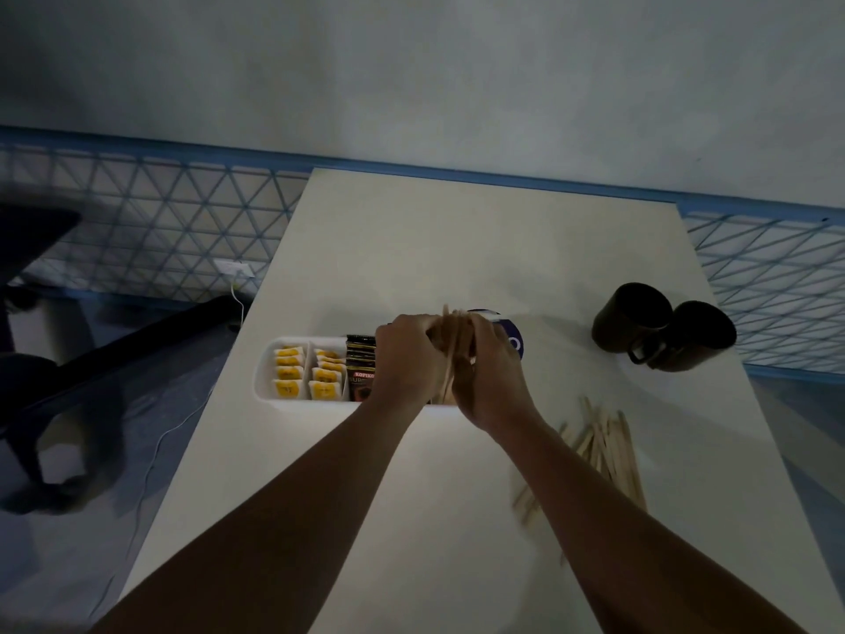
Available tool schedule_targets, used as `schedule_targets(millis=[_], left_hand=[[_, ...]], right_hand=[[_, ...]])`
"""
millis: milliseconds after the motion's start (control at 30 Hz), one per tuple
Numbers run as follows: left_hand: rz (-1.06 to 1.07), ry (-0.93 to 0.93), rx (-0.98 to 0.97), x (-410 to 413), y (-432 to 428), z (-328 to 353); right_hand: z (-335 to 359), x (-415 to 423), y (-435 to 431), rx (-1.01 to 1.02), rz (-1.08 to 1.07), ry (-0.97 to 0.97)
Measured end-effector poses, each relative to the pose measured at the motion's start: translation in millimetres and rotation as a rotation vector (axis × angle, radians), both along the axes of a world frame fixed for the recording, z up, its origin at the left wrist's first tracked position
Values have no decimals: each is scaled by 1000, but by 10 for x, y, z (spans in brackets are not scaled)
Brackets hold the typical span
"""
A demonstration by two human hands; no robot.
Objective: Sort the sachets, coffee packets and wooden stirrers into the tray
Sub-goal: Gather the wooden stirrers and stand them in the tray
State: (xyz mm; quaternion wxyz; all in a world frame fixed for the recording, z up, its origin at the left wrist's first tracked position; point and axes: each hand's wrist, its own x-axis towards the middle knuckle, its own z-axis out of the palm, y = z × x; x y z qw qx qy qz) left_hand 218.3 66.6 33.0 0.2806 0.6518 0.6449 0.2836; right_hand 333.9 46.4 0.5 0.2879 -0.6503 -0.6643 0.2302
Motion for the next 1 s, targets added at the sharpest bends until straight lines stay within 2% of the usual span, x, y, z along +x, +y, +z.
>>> schedule_targets(millis=[167, 267, 400, 500, 667, 833, 1000], left_hand=[[2, 0, 39, 13, 39, -6], [3, -13, 53, 42, 87, -46], [7, -22, 28, 62, 154, -82], [-73, -12, 17, 66, 193, -68], [-199, 33, -41, 95, 266, -109], [-211, 67, -66, 94, 316, -102], [-308, 94, -142, 89, 365, -63]], right_hand=[[94, 62, 11, 63, -103, 34], [149, 120, 14, 12, -169, 92], [81, 193, 4, -48, -256, 265], [16, 236, 0, -102, -291, 267], [-129, 210, 65, -203, -153, 139], [-175, 93, 97, -278, -3, -34], [-121, 51, 138, -399, 48, 3]])
